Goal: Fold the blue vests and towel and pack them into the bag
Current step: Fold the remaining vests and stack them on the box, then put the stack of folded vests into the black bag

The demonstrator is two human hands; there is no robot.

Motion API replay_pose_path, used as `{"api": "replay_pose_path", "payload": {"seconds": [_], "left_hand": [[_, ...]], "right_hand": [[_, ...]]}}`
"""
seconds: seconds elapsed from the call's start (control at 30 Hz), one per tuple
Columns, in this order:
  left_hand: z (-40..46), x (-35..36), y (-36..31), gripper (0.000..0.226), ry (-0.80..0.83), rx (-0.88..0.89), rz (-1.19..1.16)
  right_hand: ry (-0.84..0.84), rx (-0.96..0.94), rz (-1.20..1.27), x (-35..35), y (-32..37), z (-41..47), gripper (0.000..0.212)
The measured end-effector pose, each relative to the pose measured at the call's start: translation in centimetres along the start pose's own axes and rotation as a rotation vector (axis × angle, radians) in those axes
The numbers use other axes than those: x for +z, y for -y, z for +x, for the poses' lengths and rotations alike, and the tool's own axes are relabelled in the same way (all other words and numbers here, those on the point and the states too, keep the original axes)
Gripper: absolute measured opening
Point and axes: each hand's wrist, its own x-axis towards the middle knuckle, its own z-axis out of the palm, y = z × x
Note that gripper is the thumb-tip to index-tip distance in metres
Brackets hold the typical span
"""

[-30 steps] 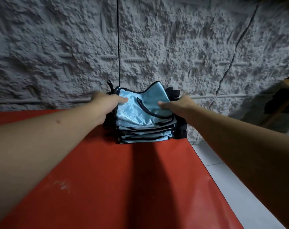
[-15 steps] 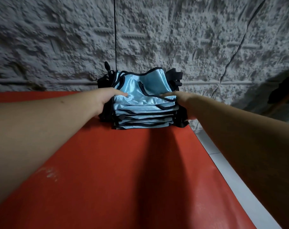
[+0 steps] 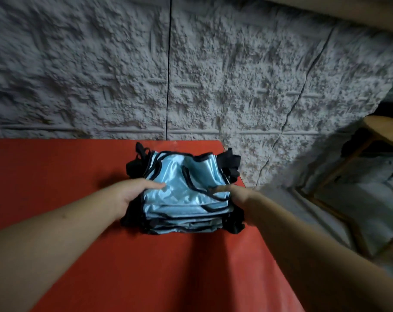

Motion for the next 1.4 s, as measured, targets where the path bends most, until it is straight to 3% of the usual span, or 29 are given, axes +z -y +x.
{"api": "replay_pose_path", "payload": {"seconds": [0.23, 0.4, 0.5, 0.67, 0.7, 0.77, 0.87, 1.07, 1.23, 1.4], "left_hand": [[-11.7, -1.5, 8.3, 0.046, -0.024, -0.081, -0.056], [-16.3, -2.7, 12.5, 0.054, 0.026, -0.091, -0.101], [-17.6, -3.3, 13.4, 0.039, 0.015, -0.073, -0.151], [-14.7, -5.4, 15.1, 0.091, 0.095, 0.043, -0.224], [-14.9, -5.5, 14.9, 0.087, 0.109, 0.047, -0.214], [-15.9, -4.9, 13.6, 0.056, 0.114, -0.015, -0.227], [-15.8, -4.5, 12.7, 0.033, 0.121, -0.067, -0.222], [-15.0, -5.0, 11.9, 0.044, 0.126, -0.045, -0.21], [-15.2, -4.9, 11.6, 0.041, 0.135, 0.017, -0.194], [-15.1, -5.2, 12.7, 0.065, 0.152, -0.029, -0.103]], "right_hand": [[-0.015, 0.1, -0.018, 4.1, -6.0, -11.7, 0.052], [-0.015, 0.037, -0.029, 6.3, -8.7, -17.0, 0.031], [-0.024, 0.017, 0.008, 7.3, -9.1, -17.9, 0.029], [0.022, -0.008, -0.024, 6.9, -8.2, -17.0, 0.043], [0.038, -0.006, -0.032, 6.8, -7.9, -17.1, 0.037], [0.084, -0.013, -0.035, 6.4, -7.5, -17.0, 0.03], [0.085, -0.051, -0.026, 6.2, -7.7, -16.4, 0.037], [0.076, 0.027, 0.015, 6.7, -7.8, -16.1, 0.048], [0.132, 0.129, 0.046, 6.9, -7.8, -17.0, 0.025], [0.136, 0.157, 0.053, 7.0, -8.9, -17.9, 0.026]]}}
